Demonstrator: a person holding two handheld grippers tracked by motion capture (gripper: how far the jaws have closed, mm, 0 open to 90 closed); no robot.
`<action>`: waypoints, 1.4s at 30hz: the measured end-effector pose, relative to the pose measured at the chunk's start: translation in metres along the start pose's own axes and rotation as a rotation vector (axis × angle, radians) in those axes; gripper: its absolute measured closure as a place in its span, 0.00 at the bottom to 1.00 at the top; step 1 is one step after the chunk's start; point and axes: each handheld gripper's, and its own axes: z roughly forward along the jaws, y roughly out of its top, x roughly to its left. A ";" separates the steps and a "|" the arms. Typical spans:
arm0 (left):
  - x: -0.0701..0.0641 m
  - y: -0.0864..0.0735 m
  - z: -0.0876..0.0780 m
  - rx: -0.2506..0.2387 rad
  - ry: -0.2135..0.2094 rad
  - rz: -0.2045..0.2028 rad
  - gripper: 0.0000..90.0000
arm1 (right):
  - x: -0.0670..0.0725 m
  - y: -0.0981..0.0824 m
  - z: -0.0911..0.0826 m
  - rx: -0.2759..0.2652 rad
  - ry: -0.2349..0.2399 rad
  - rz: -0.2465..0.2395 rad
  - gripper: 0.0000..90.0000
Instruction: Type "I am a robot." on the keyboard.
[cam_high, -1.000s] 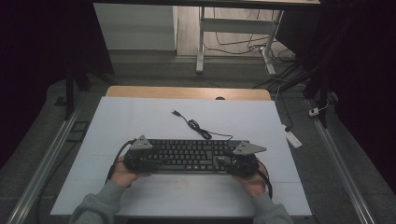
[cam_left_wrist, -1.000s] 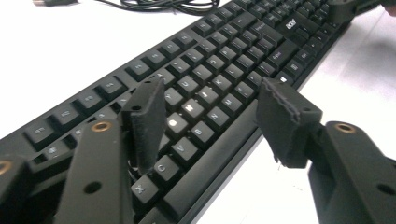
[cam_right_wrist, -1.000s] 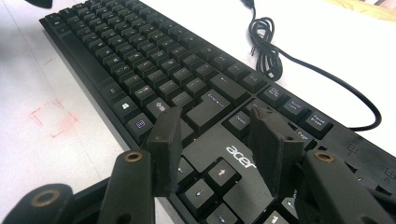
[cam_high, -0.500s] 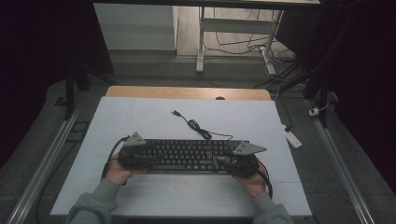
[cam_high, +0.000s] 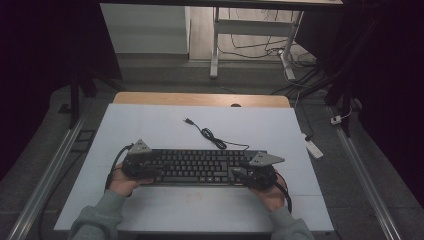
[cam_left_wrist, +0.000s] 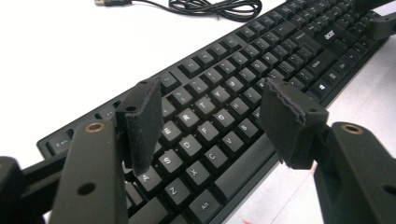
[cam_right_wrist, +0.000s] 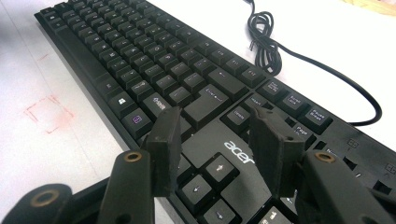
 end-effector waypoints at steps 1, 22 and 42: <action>0.001 0.000 0.000 0.000 0.003 -0.003 0.44 | 0.000 0.000 0.000 -0.003 -0.001 0.001 0.60; 0.023 -0.014 0.006 0.081 0.106 -0.012 0.93 | 0.000 -0.001 0.001 0.005 -0.007 -0.001 0.60; 0.025 -0.023 0.018 0.188 0.097 0.012 0.99 | -0.001 -0.001 0.001 0.023 -0.017 -0.001 0.59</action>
